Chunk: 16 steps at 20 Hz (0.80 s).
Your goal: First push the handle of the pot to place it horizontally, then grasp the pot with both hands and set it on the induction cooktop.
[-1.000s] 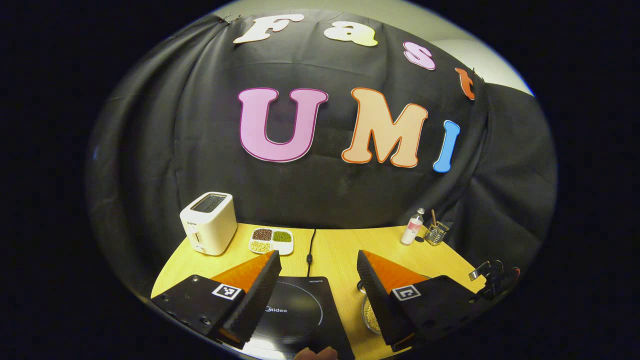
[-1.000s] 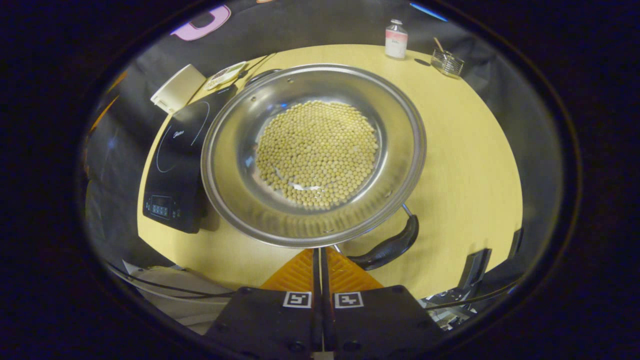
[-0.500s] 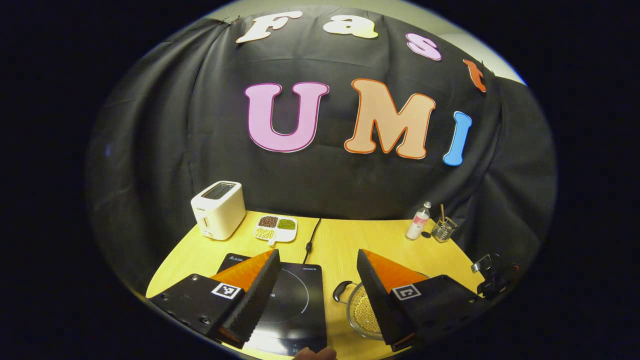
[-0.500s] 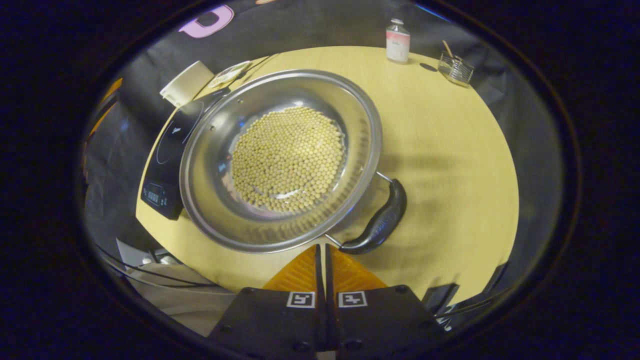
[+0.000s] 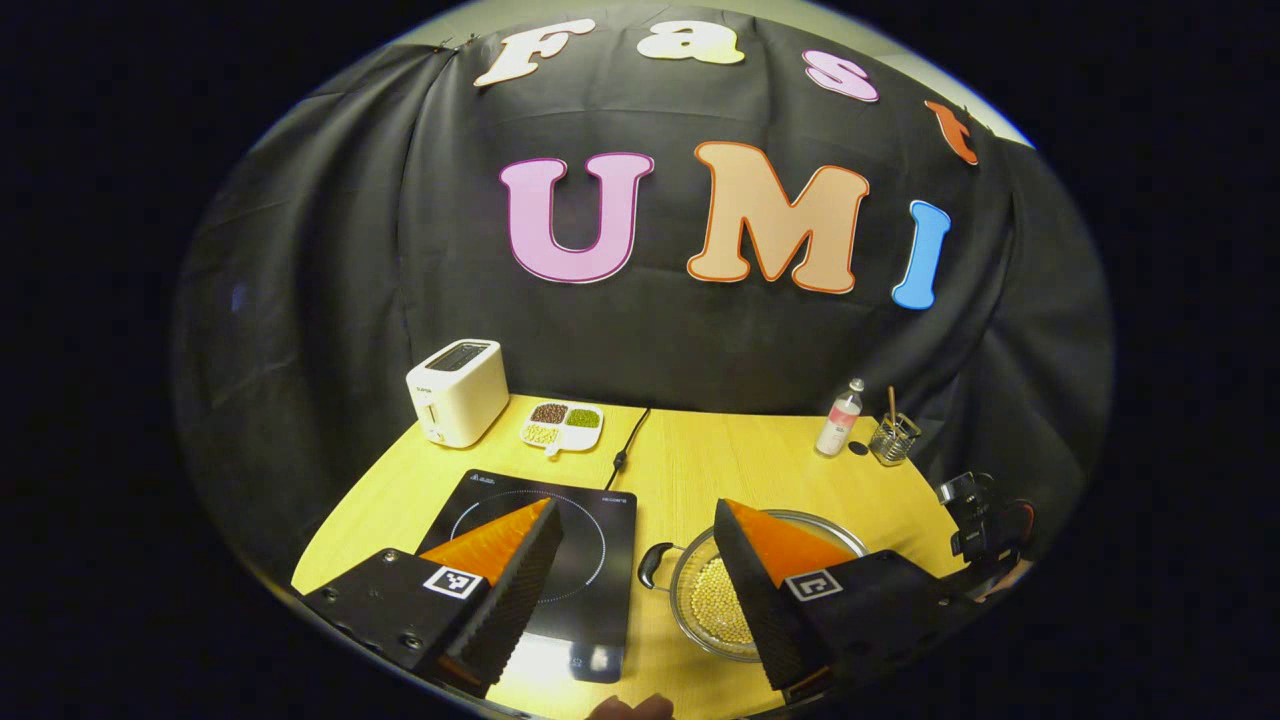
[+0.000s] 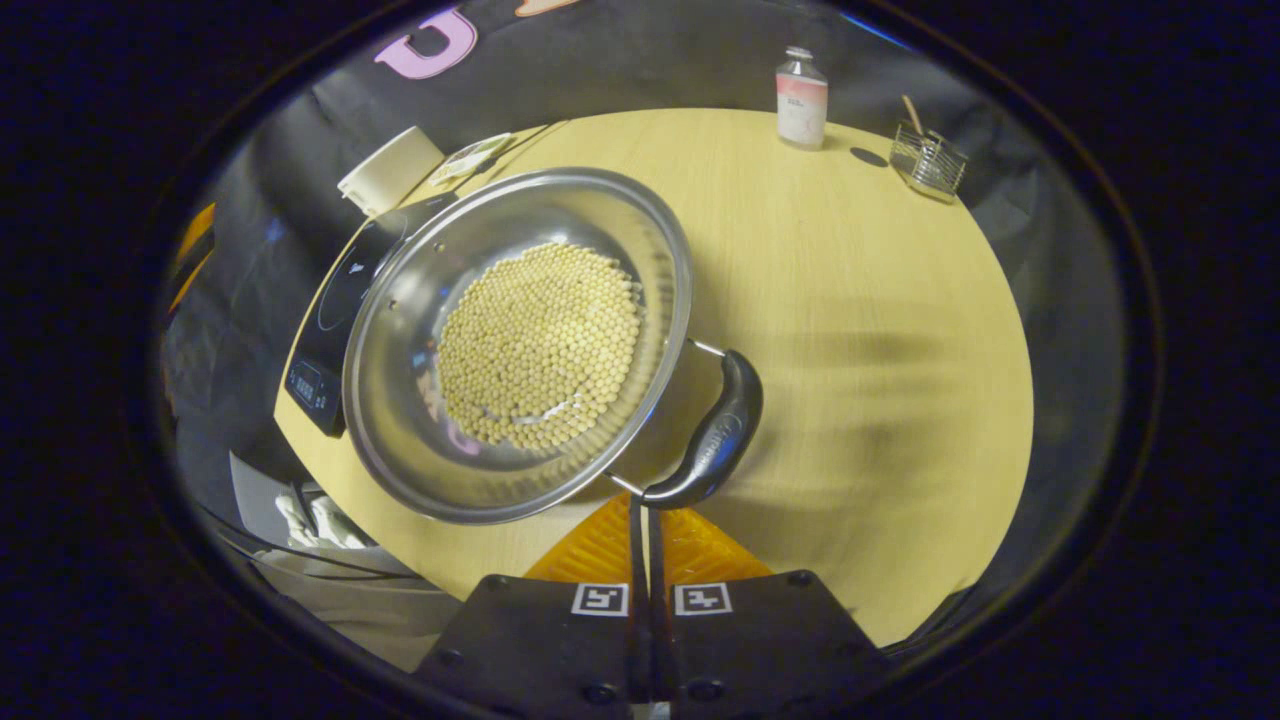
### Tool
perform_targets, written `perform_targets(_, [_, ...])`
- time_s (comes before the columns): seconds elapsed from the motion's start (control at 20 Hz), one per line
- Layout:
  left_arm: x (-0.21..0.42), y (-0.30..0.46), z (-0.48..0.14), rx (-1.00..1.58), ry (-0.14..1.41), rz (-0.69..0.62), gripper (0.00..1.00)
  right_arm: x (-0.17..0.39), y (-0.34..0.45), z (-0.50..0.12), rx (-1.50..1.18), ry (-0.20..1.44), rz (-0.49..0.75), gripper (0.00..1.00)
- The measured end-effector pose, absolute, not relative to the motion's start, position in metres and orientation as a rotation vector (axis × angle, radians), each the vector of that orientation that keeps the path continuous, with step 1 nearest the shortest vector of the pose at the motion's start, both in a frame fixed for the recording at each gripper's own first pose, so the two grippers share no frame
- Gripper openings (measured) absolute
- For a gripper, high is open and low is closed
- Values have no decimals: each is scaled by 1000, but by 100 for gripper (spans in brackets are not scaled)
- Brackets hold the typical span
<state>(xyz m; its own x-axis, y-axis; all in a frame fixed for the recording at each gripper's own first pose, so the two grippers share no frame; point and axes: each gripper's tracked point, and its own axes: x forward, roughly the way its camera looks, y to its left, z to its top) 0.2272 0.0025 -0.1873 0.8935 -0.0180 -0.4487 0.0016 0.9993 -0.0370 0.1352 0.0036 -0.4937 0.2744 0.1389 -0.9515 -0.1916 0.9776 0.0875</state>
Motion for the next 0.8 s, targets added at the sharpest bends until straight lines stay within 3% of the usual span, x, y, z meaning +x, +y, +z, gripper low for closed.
perform_targets(0.3, [218, -13, -197, -27, 501, -42, 94, 161, -15, -490, -18, 1243, 194, 3])
perform_targets(0.35, [217, -15, -202, -37, 514, -49, 89, 165, -18, -488, -17, 1239, 182, 0])
perform_targets(0.4, [214, -17, -209, -46, 533, -59, 94, 167, -23, -486, -12, 1233, 166, 0])
perform_targets(0.75, [213, -18, -247, -90, 641, -156, 94, 174, -40, -449, 44, 1114, -2, 0])
perform_targets(0.8, [213, -18, -251, -105, 660, -173, 94, 176, -38, -443, 60, 1097, -22, 6])
